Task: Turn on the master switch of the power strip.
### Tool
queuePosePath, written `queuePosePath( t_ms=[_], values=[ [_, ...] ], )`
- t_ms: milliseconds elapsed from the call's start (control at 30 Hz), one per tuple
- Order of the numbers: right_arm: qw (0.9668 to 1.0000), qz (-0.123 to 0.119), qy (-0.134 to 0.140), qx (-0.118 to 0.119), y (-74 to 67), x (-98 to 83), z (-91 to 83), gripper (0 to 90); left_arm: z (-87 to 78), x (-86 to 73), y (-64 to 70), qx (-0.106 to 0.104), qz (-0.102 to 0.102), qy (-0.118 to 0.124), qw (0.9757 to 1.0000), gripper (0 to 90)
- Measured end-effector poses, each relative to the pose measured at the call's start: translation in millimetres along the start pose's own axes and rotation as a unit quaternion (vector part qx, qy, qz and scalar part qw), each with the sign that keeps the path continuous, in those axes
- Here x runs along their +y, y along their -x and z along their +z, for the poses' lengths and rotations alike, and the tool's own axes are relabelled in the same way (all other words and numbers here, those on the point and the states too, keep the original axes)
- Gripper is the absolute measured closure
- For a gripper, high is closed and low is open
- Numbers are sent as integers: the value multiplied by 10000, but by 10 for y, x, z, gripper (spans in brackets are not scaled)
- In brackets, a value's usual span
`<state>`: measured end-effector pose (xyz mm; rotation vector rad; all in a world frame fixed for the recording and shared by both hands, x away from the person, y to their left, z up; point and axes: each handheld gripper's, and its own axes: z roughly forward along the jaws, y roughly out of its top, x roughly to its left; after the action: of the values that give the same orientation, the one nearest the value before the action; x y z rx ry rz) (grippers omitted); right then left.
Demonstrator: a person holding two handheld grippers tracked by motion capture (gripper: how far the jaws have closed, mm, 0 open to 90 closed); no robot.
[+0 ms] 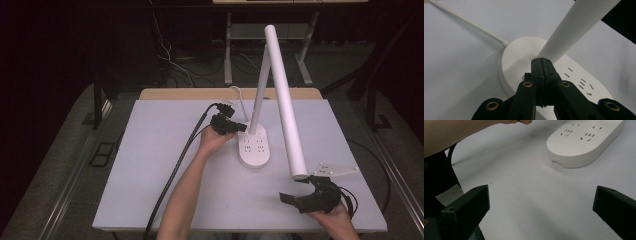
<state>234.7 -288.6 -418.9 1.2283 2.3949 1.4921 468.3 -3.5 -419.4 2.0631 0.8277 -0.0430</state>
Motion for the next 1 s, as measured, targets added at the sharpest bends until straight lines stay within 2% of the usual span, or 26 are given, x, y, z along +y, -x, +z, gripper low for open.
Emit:
queuePosePath(
  t_ms=[233, 433, 633, 767, 1000],
  values=[
    [10000, -9, -10, 11, 3, 0, 1, 2, 58, -28, -27, 153, -70, -27, 9999, 899],
    [10000, 5, -5, 10, 9, 1, -1, 2, 80, -32, -13, 265, 2, -95, 9996, 900],
    [10000, -16, -1, 13, 6, 1, -7, 2, 104, -36, 9, 240, 7, -66, 9997, 900],
    [10000, -12, 4, 12, 7, 0, -13, 2, 93, -32, 32, 352, 170, -153, 9991, 900],
    [10000, -19, -6, -12, 13, 0, -21, 2, 108, -42, 57, 434, 148, -124, 9989, 900]
  ],
)
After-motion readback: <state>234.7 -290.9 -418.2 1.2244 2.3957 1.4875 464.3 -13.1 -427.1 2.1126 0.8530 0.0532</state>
